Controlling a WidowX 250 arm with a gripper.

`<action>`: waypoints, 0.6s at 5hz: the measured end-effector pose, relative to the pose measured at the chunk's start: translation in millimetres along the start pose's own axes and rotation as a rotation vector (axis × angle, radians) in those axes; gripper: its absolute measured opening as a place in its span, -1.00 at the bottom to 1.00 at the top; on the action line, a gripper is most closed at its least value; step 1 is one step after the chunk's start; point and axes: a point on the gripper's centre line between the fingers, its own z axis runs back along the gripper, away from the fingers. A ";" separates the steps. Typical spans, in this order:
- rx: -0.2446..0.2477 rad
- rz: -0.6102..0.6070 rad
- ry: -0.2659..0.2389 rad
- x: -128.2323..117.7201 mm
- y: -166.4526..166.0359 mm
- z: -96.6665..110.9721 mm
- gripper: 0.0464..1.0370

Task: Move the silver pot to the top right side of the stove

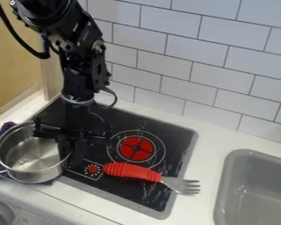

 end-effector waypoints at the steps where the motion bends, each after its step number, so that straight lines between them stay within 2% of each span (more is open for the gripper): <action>1: -0.006 0.001 -0.007 0.2 -0.1 5.9 -0.96; 2: 0.035 -0.012 -0.023 5.0 0.0 18.5 -0.97; 3: 0.034 -0.048 -0.070 13.7 -16.2 35.9 -0.97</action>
